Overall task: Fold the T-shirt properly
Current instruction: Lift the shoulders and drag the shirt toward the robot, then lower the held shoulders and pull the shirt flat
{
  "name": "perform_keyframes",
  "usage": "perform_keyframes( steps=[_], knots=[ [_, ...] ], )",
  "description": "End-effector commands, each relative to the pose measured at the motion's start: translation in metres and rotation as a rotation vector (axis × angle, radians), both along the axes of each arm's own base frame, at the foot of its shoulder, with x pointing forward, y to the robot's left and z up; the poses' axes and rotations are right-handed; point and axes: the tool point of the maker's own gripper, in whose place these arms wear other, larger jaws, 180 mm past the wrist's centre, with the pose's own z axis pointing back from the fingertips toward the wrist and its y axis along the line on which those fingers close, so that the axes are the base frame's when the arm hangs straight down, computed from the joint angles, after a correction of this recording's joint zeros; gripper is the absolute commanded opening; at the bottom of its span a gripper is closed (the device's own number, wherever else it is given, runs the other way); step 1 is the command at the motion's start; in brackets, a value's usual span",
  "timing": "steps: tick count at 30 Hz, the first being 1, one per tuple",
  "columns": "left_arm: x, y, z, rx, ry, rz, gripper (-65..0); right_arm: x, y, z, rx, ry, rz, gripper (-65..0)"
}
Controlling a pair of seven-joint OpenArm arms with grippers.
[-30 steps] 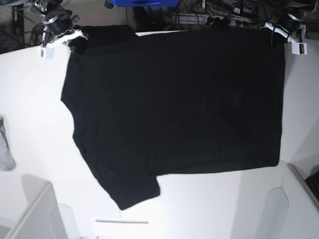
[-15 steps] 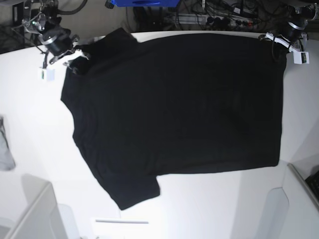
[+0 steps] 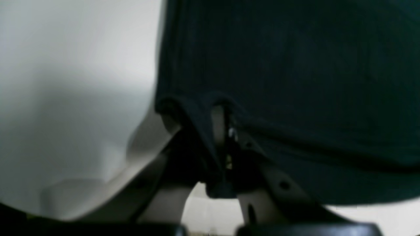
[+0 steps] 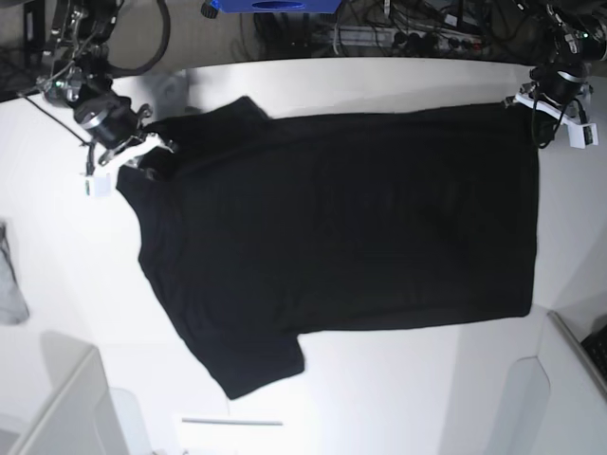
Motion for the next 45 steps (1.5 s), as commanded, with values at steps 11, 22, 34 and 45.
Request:
perform_keyframes(
  steps=[11,22,34,45],
  knots=[
    [0.021,0.01,-0.008,-0.067,-0.036,0.076,-65.0,0.035,-0.01,-0.002,0.031,0.001,-0.04,-65.0],
    [0.047,0.0,-0.016,-0.116,-0.033,0.06,-65.0,0.074,-0.014,-0.001,0.069,0.002,-0.058,-65.0],
    [0.075,0.004,-0.004,-0.108,-0.071,0.037,-65.0,0.096,-0.012,-0.011,0.121,0.031,-0.084,-65.0],
    [0.094,0.002,-0.015,-0.169,-0.07,0.049,-65.0,0.12,0.003,-0.018,0.089,0.059,-0.053,-65.0]
  ],
)
